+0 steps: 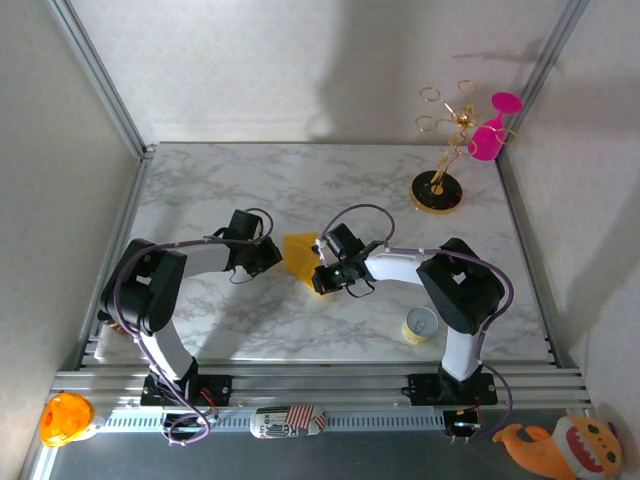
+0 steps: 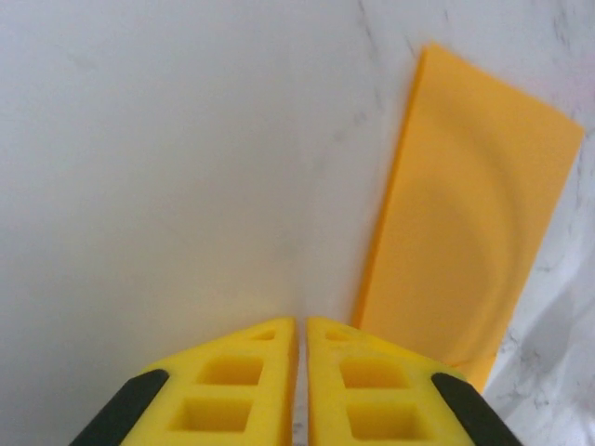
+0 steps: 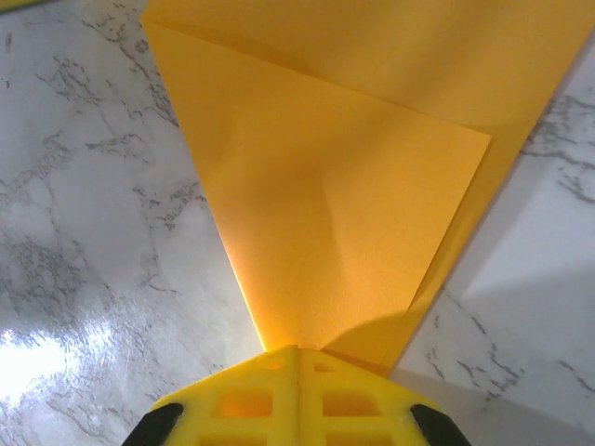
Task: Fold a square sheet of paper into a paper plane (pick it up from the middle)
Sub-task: Third fold the triangle at the center of the table.
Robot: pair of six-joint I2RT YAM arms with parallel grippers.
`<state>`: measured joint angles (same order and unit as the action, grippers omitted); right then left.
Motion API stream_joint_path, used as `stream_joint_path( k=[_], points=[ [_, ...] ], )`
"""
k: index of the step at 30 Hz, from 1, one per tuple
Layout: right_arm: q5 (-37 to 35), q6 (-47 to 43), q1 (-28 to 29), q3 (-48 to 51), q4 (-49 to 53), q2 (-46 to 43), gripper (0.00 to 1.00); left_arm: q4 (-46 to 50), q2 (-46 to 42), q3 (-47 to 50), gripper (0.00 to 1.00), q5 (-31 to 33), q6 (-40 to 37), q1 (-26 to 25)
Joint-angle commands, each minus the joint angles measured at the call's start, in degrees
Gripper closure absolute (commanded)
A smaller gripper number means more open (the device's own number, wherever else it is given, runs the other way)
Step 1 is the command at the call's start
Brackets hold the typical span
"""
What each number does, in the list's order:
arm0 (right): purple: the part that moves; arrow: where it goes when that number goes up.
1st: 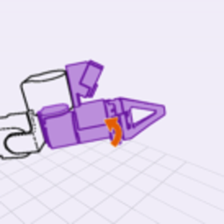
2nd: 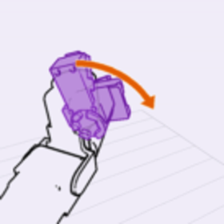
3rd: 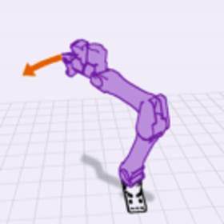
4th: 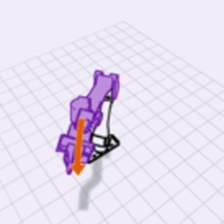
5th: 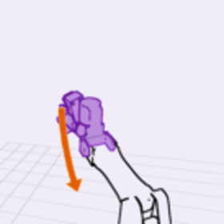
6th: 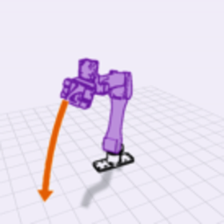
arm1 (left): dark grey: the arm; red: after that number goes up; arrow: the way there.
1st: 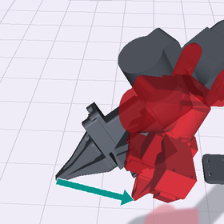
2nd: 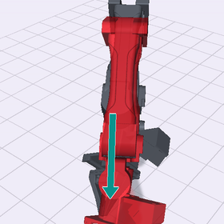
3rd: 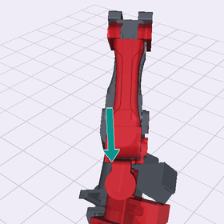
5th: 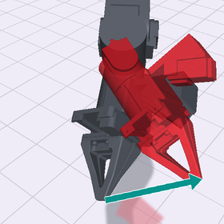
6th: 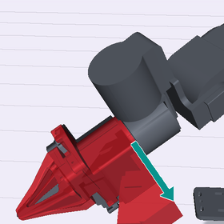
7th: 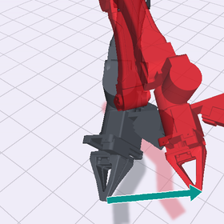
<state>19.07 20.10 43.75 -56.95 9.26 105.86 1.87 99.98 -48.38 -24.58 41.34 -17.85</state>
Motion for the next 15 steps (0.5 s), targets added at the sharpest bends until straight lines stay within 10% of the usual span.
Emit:
stream_joint_path(
  k=[1,15],
  points=[
    [-7.4,1.0,-0.6,3.1,10.5,3.2,0.93,3.8,-2.2,-2.1,0.86,3.7,-1.0,1.5],
    [-2.0,5.9,-2.3,0.4,-1.1,-10.7,0.75,-6.1,-16.8,3.8,0.67,2.8,11.5,-1.7]
  ],
)
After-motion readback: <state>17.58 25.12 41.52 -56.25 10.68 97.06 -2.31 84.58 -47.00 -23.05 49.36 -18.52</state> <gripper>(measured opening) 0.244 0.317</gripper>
